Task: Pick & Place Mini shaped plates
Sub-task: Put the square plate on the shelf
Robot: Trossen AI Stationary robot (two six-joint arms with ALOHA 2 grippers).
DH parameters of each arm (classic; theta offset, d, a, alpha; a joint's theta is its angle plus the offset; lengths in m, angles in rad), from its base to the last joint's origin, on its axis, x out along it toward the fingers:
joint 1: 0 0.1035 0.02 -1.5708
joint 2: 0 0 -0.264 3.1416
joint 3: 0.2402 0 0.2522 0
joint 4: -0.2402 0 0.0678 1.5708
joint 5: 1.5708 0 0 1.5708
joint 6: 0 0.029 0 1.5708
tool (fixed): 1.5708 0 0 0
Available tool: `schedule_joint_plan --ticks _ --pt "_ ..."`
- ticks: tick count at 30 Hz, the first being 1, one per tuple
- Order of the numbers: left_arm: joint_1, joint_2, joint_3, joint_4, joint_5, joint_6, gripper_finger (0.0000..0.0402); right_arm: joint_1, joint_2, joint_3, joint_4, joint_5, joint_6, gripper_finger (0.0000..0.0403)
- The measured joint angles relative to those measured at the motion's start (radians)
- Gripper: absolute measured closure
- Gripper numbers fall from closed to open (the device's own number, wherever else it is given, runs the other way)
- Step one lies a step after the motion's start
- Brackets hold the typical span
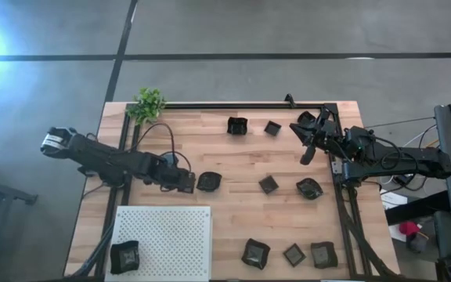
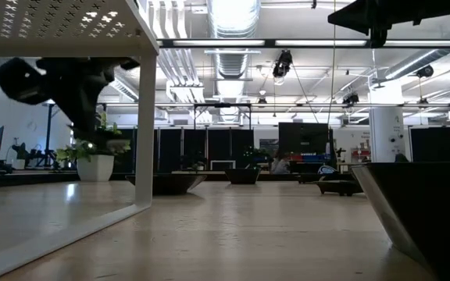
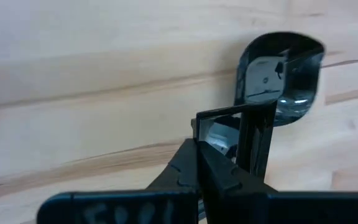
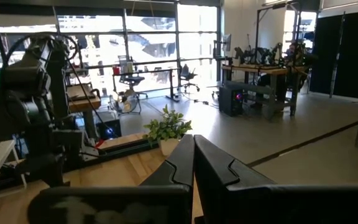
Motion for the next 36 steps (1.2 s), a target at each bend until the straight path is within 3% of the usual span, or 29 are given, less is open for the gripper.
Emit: schedule_joint_plan --ticks 8,16,23,28,32,36 --pt "0.0 -0.036 0.175 -0.232 -0.088 0.093 0.0401 0.0 0.0 0.0 0.0 0.0 0.0 0.0394" --pt "0.0 -0.086 0.326 -0.346 -0.052 0.347 0.0401 0.0 0.0 0.0 0.0 0.0 0.0 0.0394" --pt "0.0 -0.124 0.423 -0.354 0.101 0.688 0.0401 0.0 0.0 0.0 0.0 0.0 -0.004 0.0394" --pt "-0.001 -0.12 0.433 -0.354 0.266 0.892 0.0401 0.0 0.0 0.0 0.0 0.0 -0.003 0.0394" --pt "-0.008 -0.098 0.433 -0.354 0.393 0.985 0.0401 0.0 0.0 0.0 0.0 0.0 -0.003 0.0394" --pt "-0.035 -0.065 0.432 -0.354 0.447 1.03 0.0401 0.0 0.0 0.0 0.0 0.0 -0.003 0.0394"
